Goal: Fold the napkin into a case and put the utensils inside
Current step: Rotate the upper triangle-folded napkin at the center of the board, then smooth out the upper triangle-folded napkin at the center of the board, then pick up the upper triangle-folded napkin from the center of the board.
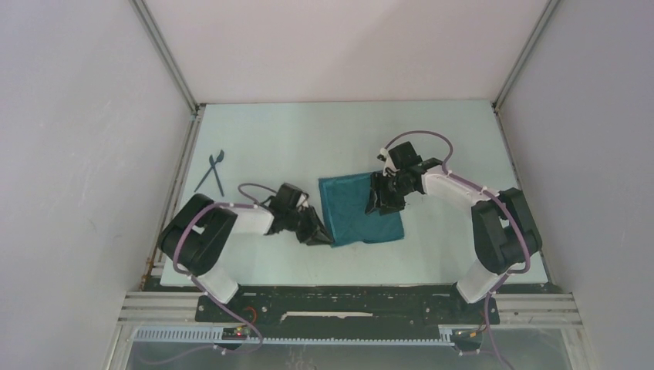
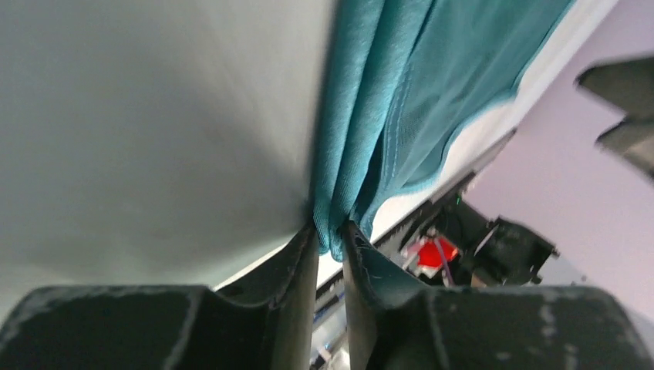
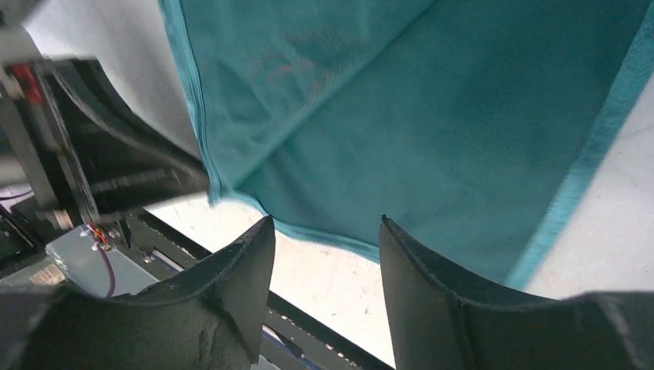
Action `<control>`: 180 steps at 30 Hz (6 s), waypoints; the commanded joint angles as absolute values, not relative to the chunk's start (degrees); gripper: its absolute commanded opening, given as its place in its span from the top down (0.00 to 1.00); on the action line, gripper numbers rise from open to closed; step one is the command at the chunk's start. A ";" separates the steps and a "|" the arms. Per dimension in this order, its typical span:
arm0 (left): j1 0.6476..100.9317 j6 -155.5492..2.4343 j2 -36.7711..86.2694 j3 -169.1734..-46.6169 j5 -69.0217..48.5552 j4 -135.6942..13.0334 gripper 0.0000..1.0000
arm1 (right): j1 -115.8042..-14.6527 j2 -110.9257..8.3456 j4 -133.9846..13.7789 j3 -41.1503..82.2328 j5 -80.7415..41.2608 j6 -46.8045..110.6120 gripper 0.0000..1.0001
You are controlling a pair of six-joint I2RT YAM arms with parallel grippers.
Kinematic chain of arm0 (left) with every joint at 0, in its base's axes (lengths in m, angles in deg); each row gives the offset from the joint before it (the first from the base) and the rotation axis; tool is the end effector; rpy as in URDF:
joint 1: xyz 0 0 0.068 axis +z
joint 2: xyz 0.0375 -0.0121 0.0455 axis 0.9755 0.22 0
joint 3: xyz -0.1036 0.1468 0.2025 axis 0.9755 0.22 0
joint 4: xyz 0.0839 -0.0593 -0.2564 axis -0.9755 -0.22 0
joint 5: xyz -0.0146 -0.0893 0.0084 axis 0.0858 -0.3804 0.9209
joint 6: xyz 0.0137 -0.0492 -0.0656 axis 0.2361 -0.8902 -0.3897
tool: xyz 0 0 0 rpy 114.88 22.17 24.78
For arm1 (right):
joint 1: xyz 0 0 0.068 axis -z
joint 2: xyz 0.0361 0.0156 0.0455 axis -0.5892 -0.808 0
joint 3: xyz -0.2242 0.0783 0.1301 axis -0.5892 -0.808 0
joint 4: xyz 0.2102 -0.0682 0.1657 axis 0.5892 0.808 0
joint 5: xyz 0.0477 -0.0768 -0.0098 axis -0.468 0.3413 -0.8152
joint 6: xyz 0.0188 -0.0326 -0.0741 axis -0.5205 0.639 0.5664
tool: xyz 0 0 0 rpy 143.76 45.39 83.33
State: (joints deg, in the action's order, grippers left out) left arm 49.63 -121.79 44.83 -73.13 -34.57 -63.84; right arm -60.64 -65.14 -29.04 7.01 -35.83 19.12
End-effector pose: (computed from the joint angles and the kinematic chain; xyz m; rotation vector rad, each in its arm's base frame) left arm 0.2515 -0.1759 0.0693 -0.4951 2.8483 -1.1700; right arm 0.3106 0.1737 0.1568 -0.2520 2.7731 0.7781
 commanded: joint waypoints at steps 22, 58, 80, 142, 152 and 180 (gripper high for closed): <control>47.76 -107.15 49.63 -102.94 -10.47 -88.78 0.73 | -69.29 -61.37 -48.03 -1.92 -38.90 1.83 0.38; 51.92 -105.64 60.41 -109.74 -11.86 -87.16 0.84 | -70.50 -62.82 -52.42 -4.22 -40.19 1.34 0.39; 53.82 -105.27 59.17 -107.99 -11.52 -86.90 1.00 | -75.49 -72.78 -67.55 -0.37 -51.31 -5.62 0.40; 72.47 -99.80 21.32 -84.28 -29.27 -89.45 0.48 | -97.01 -89.12 2.42 45.13 -5.31 8.81 0.48; 75.50 -98.29 22.16 -82.23 -32.67 -88.07 0.48 | -96.85 -94.80 4.07 48.41 -6.57 7.83 0.49; 77.11 -98.81 23.17 -81.08 -35.82 -86.37 0.48 | -95.63 -97.73 -3.04 39.02 -5.72 6.64 0.51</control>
